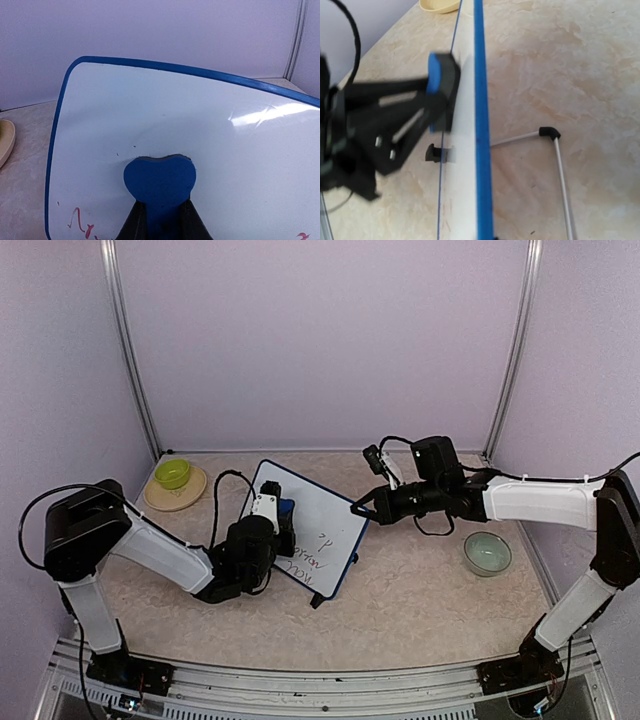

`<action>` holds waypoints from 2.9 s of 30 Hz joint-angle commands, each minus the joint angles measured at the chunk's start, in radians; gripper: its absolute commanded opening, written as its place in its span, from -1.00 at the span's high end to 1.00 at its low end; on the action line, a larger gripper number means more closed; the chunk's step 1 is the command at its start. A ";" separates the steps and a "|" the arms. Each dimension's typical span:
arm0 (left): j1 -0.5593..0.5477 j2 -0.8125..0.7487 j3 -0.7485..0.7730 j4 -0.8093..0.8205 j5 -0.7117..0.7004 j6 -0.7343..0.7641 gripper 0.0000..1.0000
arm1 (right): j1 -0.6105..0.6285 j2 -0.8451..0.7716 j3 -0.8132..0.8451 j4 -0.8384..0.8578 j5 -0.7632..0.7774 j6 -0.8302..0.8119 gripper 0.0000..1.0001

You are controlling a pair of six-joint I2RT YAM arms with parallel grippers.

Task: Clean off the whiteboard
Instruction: Erase the center of the whiteboard.

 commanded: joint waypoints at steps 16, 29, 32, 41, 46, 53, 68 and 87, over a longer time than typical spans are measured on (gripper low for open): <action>-0.170 0.133 0.059 0.014 0.019 0.065 0.71 | 0.050 0.049 -0.019 -0.129 -0.063 -0.107 1.00; -0.018 0.031 -0.029 -0.050 0.031 -0.004 0.72 | 0.050 0.049 -0.028 -0.112 -0.069 -0.101 1.00; -0.055 0.054 -0.012 -0.047 0.032 0.000 0.71 | 0.050 0.049 -0.025 -0.114 -0.069 -0.101 1.00; -0.236 0.149 0.079 0.001 0.014 0.104 0.71 | 0.051 0.047 -0.028 -0.120 -0.064 -0.101 1.00; -0.223 0.144 0.078 0.004 0.016 0.087 0.72 | 0.052 0.042 -0.033 -0.118 -0.064 -0.101 1.00; -0.085 0.082 0.015 -0.050 0.016 0.008 0.72 | 0.052 0.034 -0.046 -0.112 -0.062 -0.102 1.00; -0.173 0.125 0.042 -0.006 0.040 0.051 0.72 | 0.052 0.049 -0.035 -0.112 -0.066 -0.101 1.00; -0.175 0.127 0.073 -0.046 0.042 0.019 0.73 | 0.051 0.049 -0.038 -0.110 -0.066 -0.103 1.00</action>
